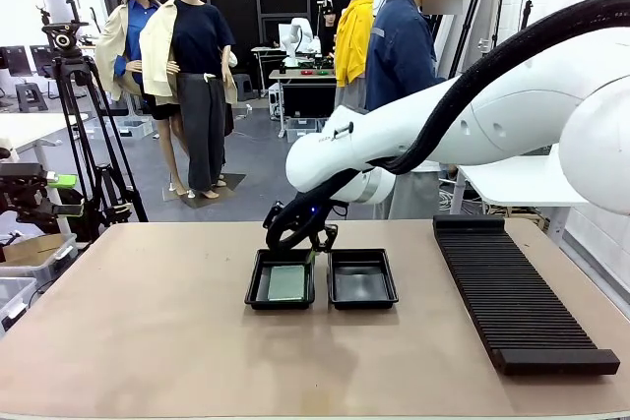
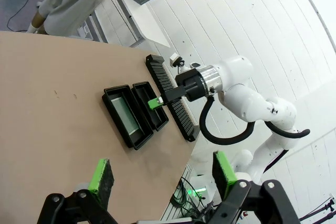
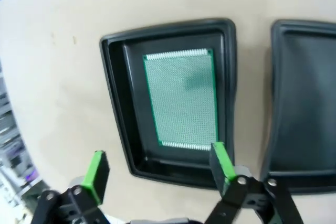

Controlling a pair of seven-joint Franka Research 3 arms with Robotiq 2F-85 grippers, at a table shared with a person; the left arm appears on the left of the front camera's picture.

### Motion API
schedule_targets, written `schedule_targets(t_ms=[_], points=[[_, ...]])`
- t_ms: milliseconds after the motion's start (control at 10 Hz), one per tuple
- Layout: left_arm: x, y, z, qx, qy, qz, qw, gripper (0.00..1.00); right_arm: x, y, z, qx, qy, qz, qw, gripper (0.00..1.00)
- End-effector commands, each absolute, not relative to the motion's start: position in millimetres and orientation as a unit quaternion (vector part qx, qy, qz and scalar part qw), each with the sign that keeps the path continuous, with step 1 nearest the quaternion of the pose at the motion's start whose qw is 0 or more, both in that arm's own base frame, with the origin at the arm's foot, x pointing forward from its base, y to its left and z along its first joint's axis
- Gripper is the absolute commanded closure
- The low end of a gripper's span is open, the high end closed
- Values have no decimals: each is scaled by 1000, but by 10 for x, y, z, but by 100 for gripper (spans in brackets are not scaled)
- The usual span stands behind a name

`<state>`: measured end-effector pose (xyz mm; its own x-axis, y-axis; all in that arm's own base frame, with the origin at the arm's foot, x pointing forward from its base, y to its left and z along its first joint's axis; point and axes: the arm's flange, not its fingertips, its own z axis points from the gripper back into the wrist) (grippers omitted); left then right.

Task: Inspect and transfer BCBs to ESD trays.
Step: Pick up the Blank PCB from the PCB Rack and place it in the left ESD tray.

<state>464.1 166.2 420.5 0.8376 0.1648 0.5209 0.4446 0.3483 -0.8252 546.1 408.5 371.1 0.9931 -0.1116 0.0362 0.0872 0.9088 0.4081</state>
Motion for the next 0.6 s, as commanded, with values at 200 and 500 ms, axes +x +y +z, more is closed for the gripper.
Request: schedule_targets(t_ms=[200, 500], points=[[4639, 1672, 4228, -564, -269, -85, 776, 0, 5444, 4087, 3940, 175, -13, -63, 982, 0], [4639, 1672, 4228, -564, -269, -85, 776, 0, 5434, 4091, 3931, 185, -10, -57, 981, 0]])
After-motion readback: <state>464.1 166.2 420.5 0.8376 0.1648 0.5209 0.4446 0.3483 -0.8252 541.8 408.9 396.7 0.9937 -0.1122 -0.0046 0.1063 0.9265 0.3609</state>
